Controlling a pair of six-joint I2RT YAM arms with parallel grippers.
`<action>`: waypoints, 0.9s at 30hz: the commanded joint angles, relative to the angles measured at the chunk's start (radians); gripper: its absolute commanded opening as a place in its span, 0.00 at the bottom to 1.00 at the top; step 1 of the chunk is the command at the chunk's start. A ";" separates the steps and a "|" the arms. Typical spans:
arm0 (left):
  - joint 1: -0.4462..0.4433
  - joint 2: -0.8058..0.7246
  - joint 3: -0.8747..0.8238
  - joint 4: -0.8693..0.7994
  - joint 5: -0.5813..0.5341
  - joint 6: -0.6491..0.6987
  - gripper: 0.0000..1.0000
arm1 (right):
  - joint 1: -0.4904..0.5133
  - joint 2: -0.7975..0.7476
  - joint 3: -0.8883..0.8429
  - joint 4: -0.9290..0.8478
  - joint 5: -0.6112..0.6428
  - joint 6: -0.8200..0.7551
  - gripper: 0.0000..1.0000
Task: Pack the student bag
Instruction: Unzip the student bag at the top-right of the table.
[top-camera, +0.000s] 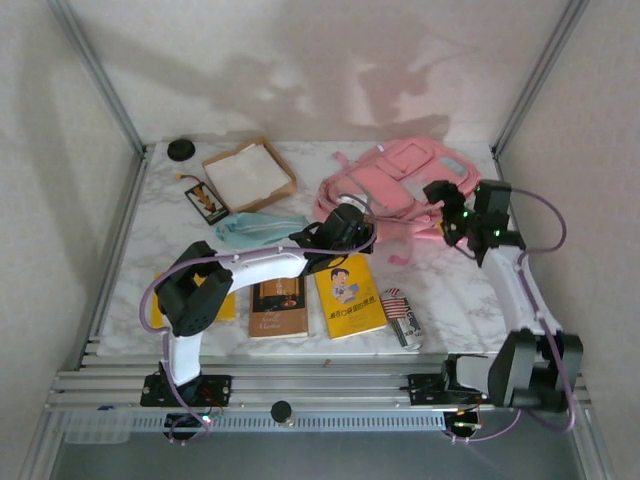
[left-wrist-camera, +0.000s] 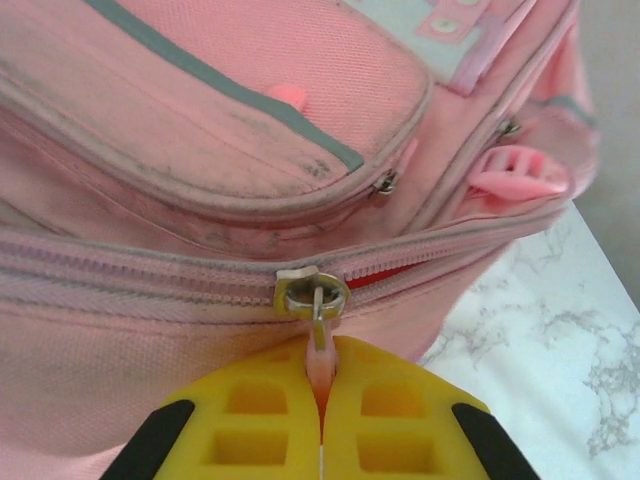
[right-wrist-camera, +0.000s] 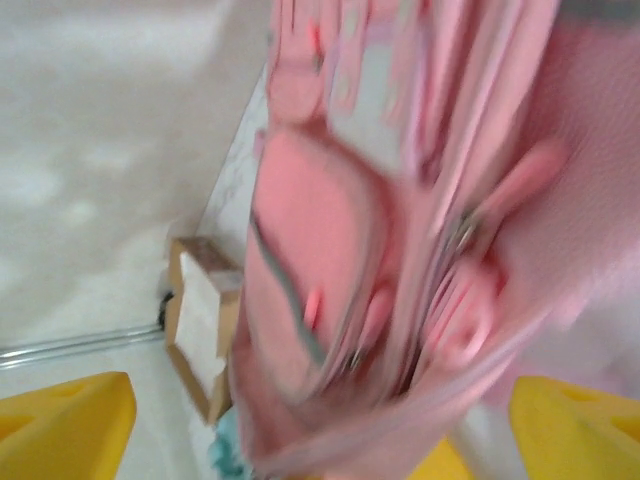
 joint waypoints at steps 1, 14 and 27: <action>-0.027 -0.005 0.034 0.033 0.018 -0.008 0.00 | 0.068 -0.044 -0.101 0.010 0.015 0.140 0.99; -0.037 -0.013 0.028 0.004 0.024 -0.013 0.00 | 0.204 0.157 -0.187 0.344 0.127 0.485 0.83; 0.020 -0.095 -0.006 -0.186 -0.074 0.003 0.00 | 0.102 0.299 -0.025 0.151 0.164 0.114 0.08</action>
